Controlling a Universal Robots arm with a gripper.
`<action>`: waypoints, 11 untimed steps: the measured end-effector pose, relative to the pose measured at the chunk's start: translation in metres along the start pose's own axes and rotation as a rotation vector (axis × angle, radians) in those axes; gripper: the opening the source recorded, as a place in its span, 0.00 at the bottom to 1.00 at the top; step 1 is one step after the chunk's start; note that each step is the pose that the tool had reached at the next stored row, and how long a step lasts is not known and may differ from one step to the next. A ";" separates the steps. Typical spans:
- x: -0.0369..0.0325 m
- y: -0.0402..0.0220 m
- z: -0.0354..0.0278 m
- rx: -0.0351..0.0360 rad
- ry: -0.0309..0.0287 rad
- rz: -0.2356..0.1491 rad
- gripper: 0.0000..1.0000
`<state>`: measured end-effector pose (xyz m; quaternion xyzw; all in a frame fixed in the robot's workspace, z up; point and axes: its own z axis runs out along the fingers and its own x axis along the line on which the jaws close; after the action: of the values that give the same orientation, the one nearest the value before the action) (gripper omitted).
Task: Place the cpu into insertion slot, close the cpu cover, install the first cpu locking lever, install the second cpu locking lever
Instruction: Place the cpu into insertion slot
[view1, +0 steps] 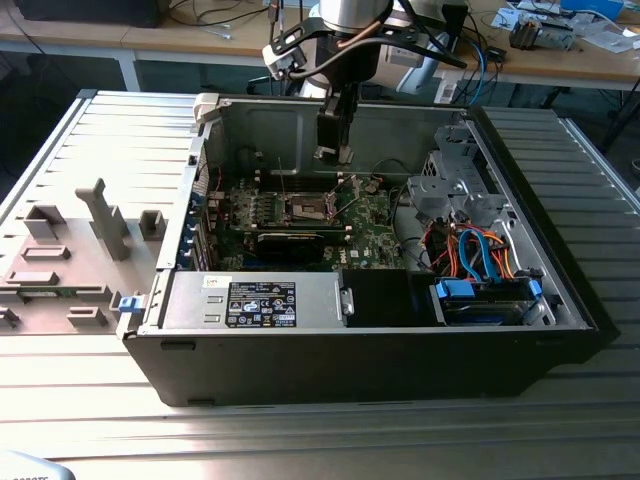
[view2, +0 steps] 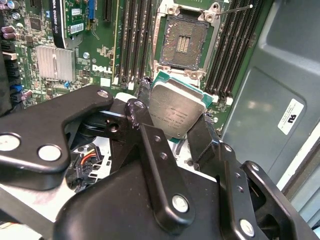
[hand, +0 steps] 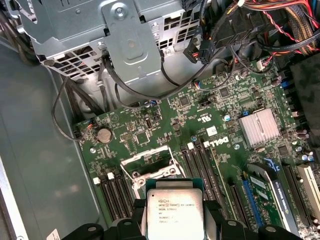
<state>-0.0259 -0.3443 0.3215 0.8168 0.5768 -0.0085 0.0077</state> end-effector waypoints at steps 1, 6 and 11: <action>0.0000 0.0000 0.0000 0.0000 0.0000 -0.001 0.54; 0.0000 0.0000 0.0000 -0.0001 0.0000 -0.003 0.54; 0.0000 0.0000 0.0000 -0.0001 0.0000 -0.007 0.54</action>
<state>-0.0259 -0.3443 0.3215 0.8147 0.5797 -0.0085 0.0077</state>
